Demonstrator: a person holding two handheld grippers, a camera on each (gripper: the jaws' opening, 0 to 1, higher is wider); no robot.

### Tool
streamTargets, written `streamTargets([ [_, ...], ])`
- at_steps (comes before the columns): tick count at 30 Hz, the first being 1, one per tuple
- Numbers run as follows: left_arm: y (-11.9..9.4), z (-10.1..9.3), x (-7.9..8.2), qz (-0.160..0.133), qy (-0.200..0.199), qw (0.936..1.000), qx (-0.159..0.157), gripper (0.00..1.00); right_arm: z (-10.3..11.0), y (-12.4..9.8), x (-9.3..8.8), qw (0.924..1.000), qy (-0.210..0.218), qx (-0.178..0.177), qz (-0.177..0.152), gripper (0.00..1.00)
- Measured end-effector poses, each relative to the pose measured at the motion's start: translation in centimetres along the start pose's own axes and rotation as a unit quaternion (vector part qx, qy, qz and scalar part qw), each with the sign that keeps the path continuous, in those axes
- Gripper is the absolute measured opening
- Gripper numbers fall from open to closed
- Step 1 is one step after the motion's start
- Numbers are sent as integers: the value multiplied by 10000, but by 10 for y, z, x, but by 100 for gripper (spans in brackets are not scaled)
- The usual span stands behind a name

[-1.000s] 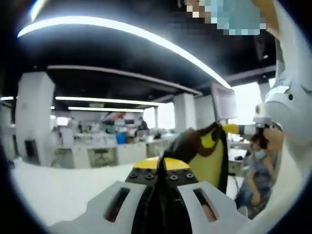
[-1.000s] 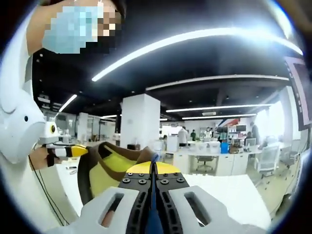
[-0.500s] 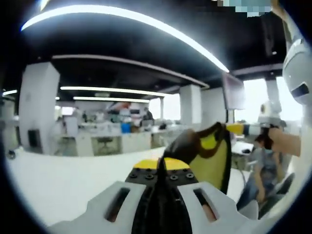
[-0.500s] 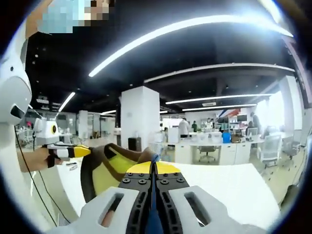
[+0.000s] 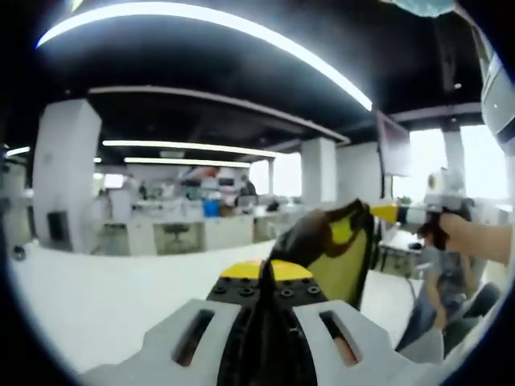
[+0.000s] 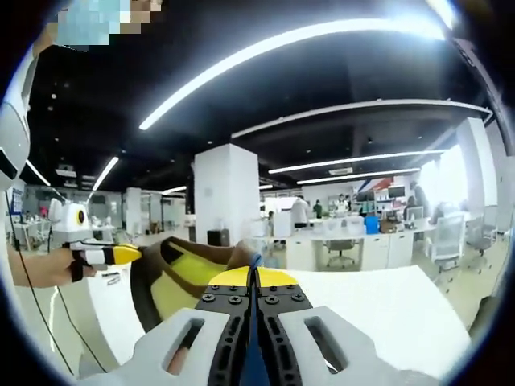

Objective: Fold the garment on the visible template until the final outline fits inside the template.

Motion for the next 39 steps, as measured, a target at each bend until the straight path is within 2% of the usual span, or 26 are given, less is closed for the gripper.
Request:
streamTargets([
  [12, -26, -22, 25, -112, 168, 9996, -199, 0, 18, -34, 35, 9997, -116, -103, -207, 1],
  [20, -48, -36, 34, -157, 79, 9995, -269, 0, 32, -62, 43, 9996, -170, -182, -147, 1],
  [27, -62, -43, 34, -112, 21, 9994, -312, 0, 44, -80, 44, 9995, -81, -281, -78, 1],
  [32, -66, -47, 31, -52, -54, 9994, -330, 0, 45, -83, 40, 9995, -44, -319, -28, 1],
  [39, -51, -40, 3, 163, -88, 9995, -255, 0, 31, -68, 9, 9992, 106, -341, 167, 1],
])
Point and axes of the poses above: the point that each gripper's makers call its tool centre point, and the gripper's own axes: y roughly forward along the fingers, z roughly to its left, x roughly out of its top, the point moved 3 cm from there along -y, roughly backward along the fingers, and after that the axes turned 2 degrees about -z, right-handed, at the moved point
